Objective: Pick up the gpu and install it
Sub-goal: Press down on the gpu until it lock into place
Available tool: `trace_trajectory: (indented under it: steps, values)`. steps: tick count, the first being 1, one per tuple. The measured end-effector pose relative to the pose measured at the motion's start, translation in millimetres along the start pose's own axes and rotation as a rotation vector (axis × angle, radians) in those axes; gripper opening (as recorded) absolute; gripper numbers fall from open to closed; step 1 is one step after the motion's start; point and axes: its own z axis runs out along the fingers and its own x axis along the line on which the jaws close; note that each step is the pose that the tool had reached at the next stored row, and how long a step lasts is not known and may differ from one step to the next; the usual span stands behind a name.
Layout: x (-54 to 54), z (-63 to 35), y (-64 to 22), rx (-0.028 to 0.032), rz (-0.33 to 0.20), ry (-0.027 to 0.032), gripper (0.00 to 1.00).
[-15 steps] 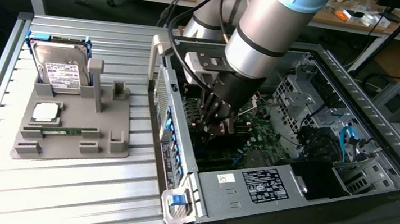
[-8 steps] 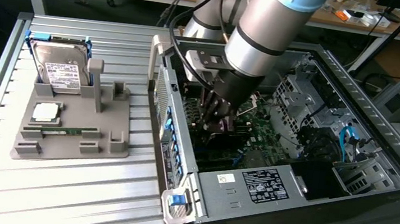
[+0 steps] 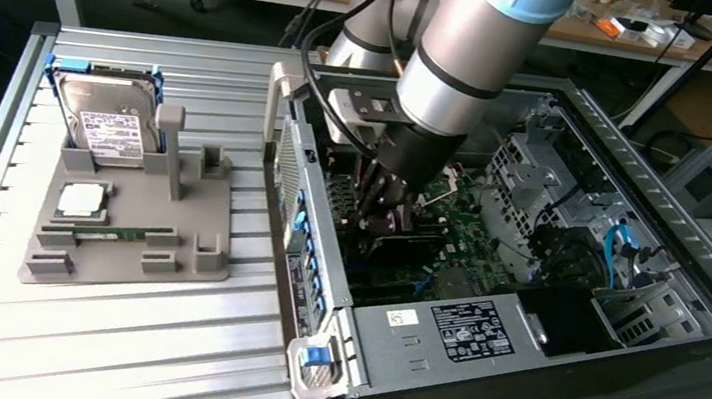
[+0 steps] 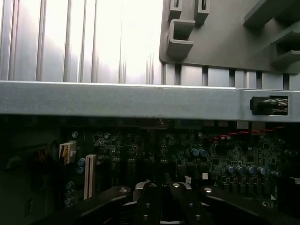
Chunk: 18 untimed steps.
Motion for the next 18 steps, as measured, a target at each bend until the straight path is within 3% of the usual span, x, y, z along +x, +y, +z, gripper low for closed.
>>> trace_trajectory:
  steps: [4,13,18]
  values:
    - [-0.7,1.4,-0.1,-0.0017,0.000,0.0001,0.11]
    - [-0.7,9.4,-1.2,-0.0135,0.000,0.0012,0.11]
    - [-0.9,9.7,-1.4,-0.0150,0.000,0.0026,0.11]
